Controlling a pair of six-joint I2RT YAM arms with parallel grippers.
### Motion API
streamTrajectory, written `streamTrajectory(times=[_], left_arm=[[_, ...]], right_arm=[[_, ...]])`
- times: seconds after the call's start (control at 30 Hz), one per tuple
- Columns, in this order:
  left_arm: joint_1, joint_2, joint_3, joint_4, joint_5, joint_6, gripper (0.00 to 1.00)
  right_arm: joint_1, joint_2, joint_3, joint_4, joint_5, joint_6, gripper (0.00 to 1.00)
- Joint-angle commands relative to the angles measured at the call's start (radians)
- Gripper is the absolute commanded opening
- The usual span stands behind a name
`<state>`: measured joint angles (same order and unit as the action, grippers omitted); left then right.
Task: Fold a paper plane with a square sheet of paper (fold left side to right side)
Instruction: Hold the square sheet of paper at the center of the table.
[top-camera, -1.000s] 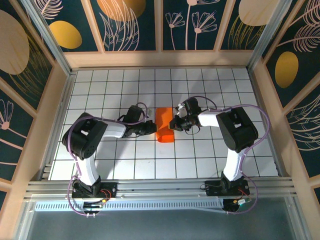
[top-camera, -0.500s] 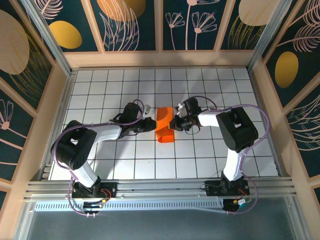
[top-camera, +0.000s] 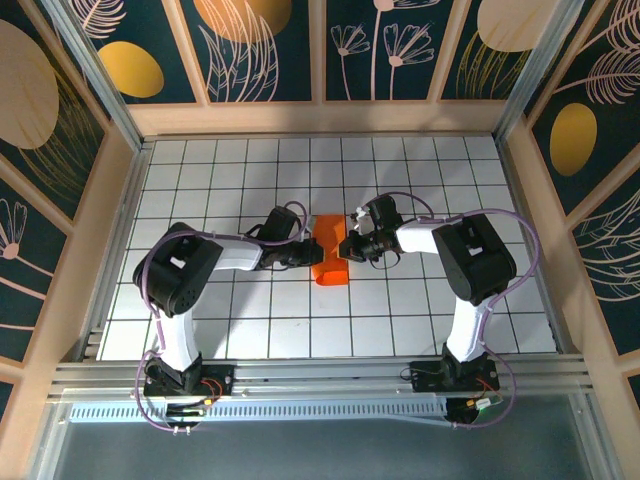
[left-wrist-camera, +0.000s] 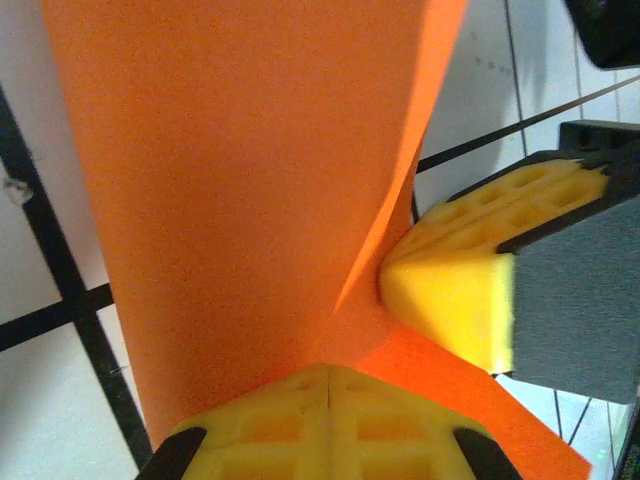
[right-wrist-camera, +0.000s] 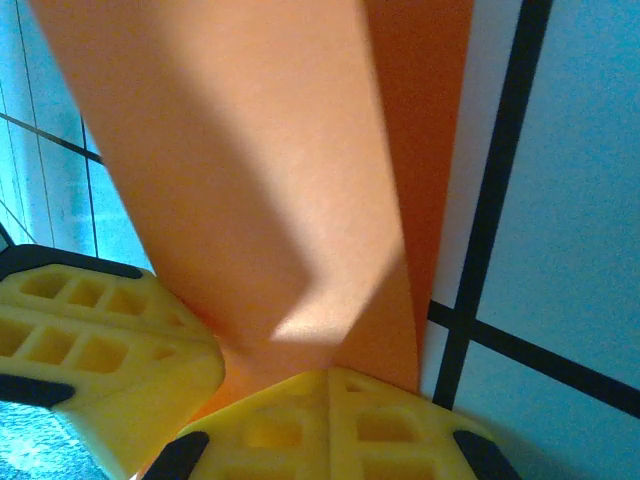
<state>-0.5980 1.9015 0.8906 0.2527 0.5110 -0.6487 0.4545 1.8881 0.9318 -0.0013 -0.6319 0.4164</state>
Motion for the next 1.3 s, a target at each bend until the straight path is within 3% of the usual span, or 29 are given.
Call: streamTrajectory(times=[0.0,0.4,0.67,1.27], left_arm=[[-0.004,0.02,0.006,-0.029,-0.013,0.025,0.0],[-0.006,0.049,-0.012,-0.061,-0.039,0.03,0.0],[-0.005,0.055,-0.014,-0.058,-0.036,0.021,0.0],[-0.006,0.047,-0.048,-0.049,-0.032,0.014,0.0]], right_arm=[[0.0,0.063,-0.022,-0.099,0.155,-0.035,0.0],[0.001,0.002,0.01,-0.075,0.074,-0.015,0.0],[-0.003,-0.06,0.034,0.033,-0.03,0.032,0.0],[0.047,0.118,0.178,0.056,-0.056,0.03,0.0]])
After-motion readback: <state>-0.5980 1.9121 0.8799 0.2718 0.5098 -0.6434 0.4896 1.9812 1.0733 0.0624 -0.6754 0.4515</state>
